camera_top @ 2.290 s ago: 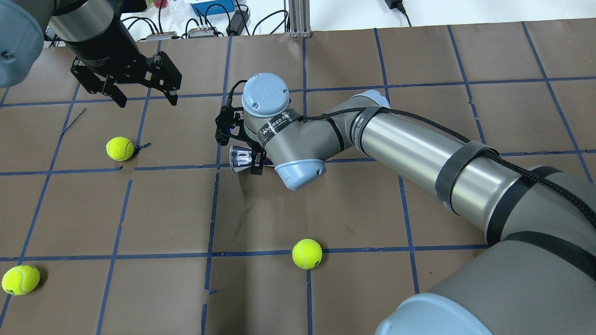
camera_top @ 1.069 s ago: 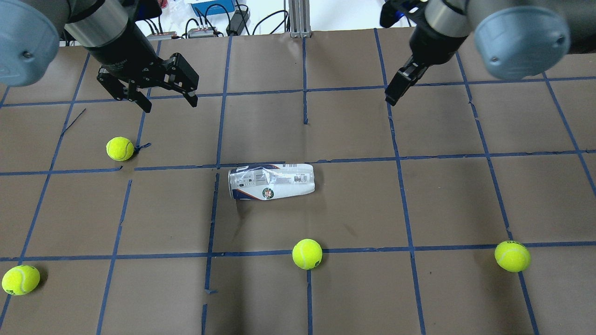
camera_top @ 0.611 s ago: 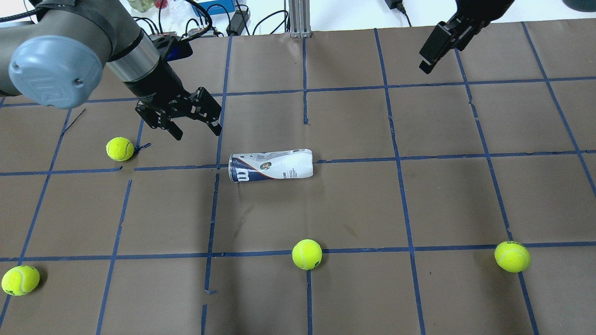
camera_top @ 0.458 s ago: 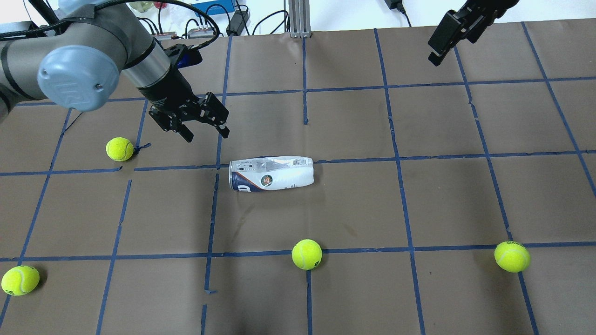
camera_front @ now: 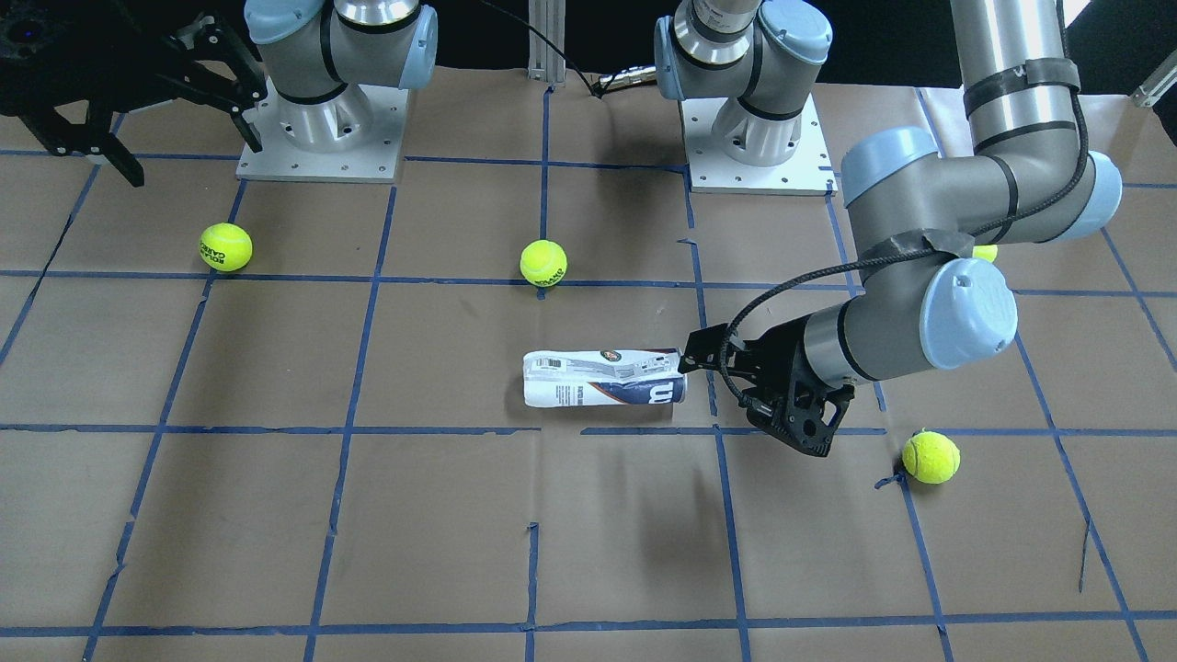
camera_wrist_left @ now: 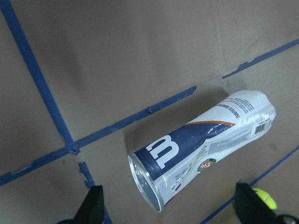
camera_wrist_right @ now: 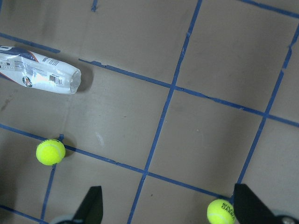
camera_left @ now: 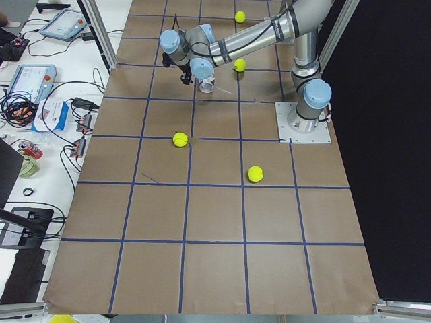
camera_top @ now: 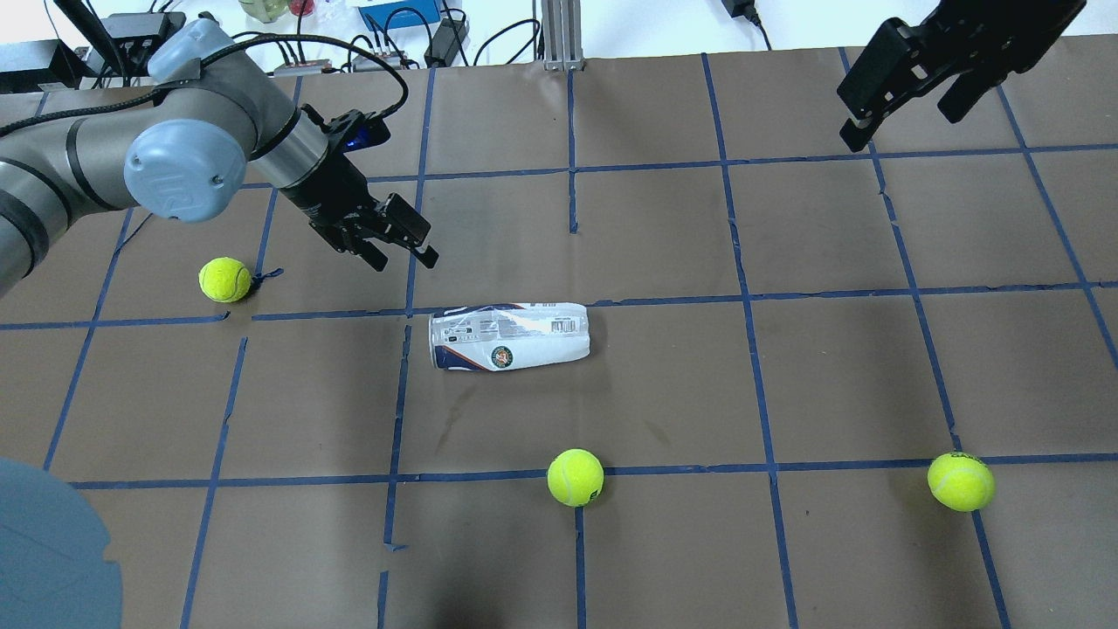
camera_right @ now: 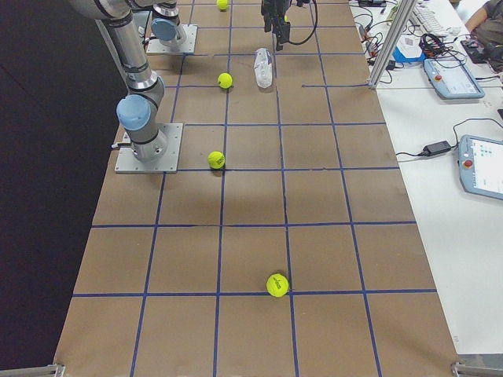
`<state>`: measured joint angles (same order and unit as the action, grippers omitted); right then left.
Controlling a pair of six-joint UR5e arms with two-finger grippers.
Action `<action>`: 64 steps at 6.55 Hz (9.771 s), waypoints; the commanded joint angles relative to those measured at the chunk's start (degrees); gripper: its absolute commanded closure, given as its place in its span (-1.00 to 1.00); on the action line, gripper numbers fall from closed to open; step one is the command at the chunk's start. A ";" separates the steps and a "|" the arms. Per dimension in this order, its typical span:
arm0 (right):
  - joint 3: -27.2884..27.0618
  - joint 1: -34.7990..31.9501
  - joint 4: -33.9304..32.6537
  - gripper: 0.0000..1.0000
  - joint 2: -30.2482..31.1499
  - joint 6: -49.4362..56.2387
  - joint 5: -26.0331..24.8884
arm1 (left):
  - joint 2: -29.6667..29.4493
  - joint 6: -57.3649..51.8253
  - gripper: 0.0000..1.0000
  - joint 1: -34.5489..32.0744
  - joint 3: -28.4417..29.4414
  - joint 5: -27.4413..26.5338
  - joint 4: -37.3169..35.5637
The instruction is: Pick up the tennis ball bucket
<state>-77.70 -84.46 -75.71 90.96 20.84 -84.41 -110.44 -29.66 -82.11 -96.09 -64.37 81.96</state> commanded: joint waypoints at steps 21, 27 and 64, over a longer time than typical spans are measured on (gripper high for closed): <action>-4.66 3.34 -7.61 -1.00 0.45 -5.37 -0.05 | 4.10 36.83 0.98 -10.57 17.22 -4.26 -6.01; -4.66 3.25 -7.78 -1.00 0.45 -5.46 0.13 | -14.87 25.11 0.98 -23.70 43.24 -33.51 10.54; -7.47 -5.54 -9.10 -1.00 -0.96 -12.93 -6.38 | 17.72 24.74 -1.00 -4.99 7.41 -22.38 1.98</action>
<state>-85.16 -90.07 -84.79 90.02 7.91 -90.75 -92.73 -4.92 -87.10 -88.68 -86.75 83.94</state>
